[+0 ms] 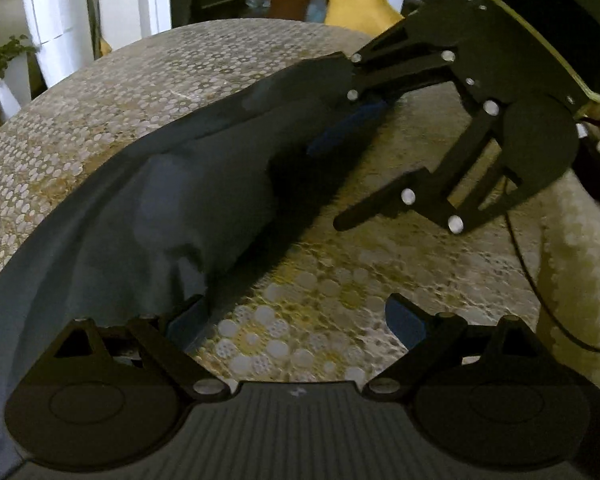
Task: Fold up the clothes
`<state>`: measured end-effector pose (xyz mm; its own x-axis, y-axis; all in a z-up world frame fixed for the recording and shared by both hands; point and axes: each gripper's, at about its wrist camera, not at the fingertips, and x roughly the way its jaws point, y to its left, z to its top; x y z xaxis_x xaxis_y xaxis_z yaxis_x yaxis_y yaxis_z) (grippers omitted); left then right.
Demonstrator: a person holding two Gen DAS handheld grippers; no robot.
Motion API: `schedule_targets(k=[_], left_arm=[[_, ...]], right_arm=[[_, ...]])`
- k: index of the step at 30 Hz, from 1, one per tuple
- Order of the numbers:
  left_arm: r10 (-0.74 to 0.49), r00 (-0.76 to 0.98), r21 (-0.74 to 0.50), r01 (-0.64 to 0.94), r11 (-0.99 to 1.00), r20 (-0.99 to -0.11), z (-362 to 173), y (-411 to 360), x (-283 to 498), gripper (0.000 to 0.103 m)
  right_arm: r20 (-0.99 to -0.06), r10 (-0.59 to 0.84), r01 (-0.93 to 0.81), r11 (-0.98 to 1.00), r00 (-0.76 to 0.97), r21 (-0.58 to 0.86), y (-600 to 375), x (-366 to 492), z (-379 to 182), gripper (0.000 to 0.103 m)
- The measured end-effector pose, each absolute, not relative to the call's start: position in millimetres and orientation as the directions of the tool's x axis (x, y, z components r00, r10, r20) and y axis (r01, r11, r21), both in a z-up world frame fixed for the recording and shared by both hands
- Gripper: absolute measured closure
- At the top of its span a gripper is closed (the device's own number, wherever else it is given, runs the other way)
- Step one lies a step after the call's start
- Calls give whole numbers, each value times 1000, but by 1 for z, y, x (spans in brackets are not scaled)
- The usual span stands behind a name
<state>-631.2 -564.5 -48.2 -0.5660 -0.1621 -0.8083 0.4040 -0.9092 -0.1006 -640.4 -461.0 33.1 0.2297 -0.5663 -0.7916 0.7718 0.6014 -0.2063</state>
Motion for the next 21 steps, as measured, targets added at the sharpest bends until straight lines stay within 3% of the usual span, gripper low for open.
schedule_targets(k=[9,21], left_arm=[[-68,-604,-190,353,-916,-794,-57,-562,-660,7],[-247,-639,-62,421,-905,-729,-59,-577,-693,7]], right_arm=[[-785,-611,824,494,103,-276,-468,-676,32,0],[-820,-571,925,296,-27,-237,-480,-756,15,0]])
